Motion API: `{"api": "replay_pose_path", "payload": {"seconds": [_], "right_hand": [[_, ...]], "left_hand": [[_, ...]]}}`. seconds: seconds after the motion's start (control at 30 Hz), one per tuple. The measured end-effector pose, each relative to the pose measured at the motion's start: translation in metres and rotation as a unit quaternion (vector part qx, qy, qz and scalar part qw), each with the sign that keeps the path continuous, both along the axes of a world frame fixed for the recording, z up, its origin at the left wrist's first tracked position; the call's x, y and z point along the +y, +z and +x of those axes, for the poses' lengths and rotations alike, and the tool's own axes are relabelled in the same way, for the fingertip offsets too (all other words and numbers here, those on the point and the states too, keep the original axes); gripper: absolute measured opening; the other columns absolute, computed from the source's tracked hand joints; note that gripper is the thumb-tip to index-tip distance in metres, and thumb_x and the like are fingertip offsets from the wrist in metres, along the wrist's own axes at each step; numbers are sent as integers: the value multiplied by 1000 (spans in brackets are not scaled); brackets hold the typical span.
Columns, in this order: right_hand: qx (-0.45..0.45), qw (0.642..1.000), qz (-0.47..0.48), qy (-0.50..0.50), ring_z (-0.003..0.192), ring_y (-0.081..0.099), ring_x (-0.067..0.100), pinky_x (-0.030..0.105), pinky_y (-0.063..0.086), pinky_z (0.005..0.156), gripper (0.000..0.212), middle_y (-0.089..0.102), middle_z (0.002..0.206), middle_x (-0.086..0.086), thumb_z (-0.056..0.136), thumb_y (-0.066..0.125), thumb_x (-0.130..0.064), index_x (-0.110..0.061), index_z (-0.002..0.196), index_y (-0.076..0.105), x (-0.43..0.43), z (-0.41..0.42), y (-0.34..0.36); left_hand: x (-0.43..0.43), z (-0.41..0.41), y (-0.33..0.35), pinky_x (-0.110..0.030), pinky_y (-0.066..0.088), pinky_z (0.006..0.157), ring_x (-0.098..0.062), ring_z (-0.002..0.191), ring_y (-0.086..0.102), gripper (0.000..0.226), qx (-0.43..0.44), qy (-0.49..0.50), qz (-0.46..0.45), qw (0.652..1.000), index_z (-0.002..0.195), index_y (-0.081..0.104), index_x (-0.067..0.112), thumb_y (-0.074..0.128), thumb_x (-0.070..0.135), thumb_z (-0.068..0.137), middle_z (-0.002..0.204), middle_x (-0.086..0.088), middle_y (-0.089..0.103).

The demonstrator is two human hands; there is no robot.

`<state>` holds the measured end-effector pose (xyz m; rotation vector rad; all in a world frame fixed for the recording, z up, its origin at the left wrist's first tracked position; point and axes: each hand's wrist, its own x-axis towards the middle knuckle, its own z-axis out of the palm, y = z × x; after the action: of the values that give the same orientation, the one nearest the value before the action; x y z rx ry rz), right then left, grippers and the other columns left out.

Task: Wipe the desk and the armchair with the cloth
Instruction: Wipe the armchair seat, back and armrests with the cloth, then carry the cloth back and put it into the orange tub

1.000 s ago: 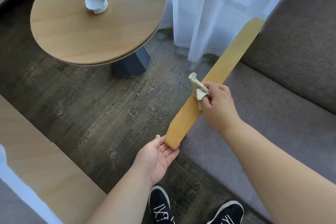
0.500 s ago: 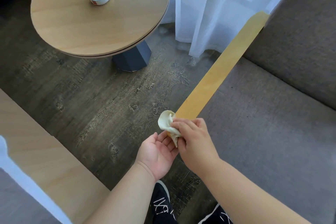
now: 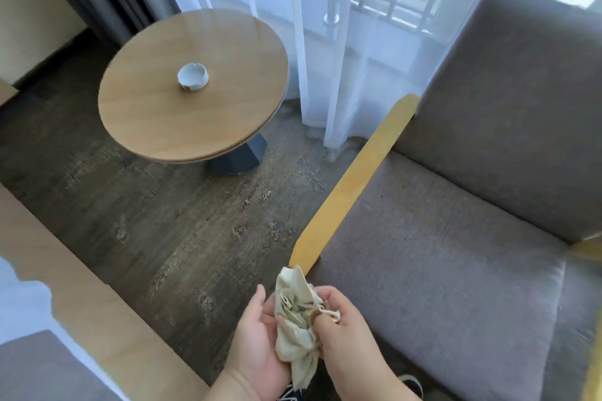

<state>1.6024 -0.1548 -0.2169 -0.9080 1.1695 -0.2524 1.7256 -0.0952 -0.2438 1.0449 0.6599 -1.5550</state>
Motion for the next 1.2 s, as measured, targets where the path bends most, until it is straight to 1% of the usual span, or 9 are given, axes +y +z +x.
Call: {"api": "replay_pose_path", "payload": {"seconds": [0.13, 0.27, 0.33, 0.47, 0.57, 0.8, 1.0, 1.1, 1.2], "right_hand": [[12, 996, -79, -29, 103, 72, 18, 23, 53, 83, 15, 81, 94, 10, 71, 53, 10, 9, 75, 67, -15, -14, 97], [-21, 989, -101, -109, 101, 73, 13, 24, 57, 83, 11, 80, 107, -3, 85, 62, -4, -8, 84, 71, -39, -33, 205], [-19, 983, -137, -118, 97, 73, 13, 32, 57, 85, 14, 78, 107, -4, 92, 63, -22, -20, 82, 72, -51, -47, 250], [-6, 967, -196, -162, 83, 75, 14, 27, 57, 70, 17, 79, 88, 2, 99, 60, -29, -24, 87, 72, -76, -79, 323], [15, 947, -248, -204, 85, 74, 21, 36, 59, 77, 16, 77, 86, 2, 96, 60, -35, -27, 86, 69, -80, -109, 365], [-54, 893, -278, -350, 89, 76, 17, 38, 61, 73, 19, 79, 93, -1, 76, 64, -45, -37, 93, 70, -52, -217, 435], [-14, 814, -294, -501, 91, 73, 25, 40, 59, 72, 28, 78, 96, 5, 85, 53, -28, -37, 102, 73, 51, -363, 472], [30, 765, -317, -559, 105, 71, 37, 58, 54, 93, 27, 77, 105, 9, 86, 53, -32, -35, 104, 73, 137, -426, 488], [14, 708, -329, -624, 101, 73, 36, 53, 54, 82, 27, 77, 108, 14, 89, 53, -28, -32, 107, 72, 238, -485, 501]], "left_hand": [[-35, -24, 97, -54, 62, 68, -43, 95, 76, 54, -21, 17, -21, 999, 107, 77, -1, 67, 43, 78, 115, -22, 76], [-78, -54, 208, -47, 64, 65, -35, 80, 79, 30, -29, -13, -96, 995, 77, 84, 4, 71, 32, 75, 99, -14, 80], [-97, -67, 256, -50, 64, 71, -36, 87, 78, 33, -46, -46, -105, 992, 83, 84, 7, 64, 34, 87, 101, -14, 79], [-129, -102, 342, -44, 59, 88, -35, 88, 77, 42, -99, -122, -121, 980, 88, 81, 6, 55, 39, 95, 94, -18, 77], [-144, -132, 386, -37, 53, 72, -30, 69, 74, 46, -145, -179, -160, 960, 75, 74, 6, 51, 38, 99, 76, -15, 73], [-146, -237, 469, -28, 46, 44, -28, 55, 68, 48, -132, -353, -302, 876, 79, 76, 13, 53, 51, 97, 75, -12, 73], [-78, -381, 504, -43, 51, 77, -35, 88, 75, 59, -63, -480, -327, 811, 113, 77, 3, 42, 51, 104, 112, -20, 76], [-15, -463, 514, -38, 50, 64, -34, 75, 71, 57, -59, -559, -351, 749, 101, 79, 3, 40, 44, 107, 99, -21, 75], [70, -539, 526, -40, 46, 62, -34, 73, 64, 46, -27, -632, -376, 677, 107, 75, 1, 42, 33, 107, 99, -23, 70]]}}
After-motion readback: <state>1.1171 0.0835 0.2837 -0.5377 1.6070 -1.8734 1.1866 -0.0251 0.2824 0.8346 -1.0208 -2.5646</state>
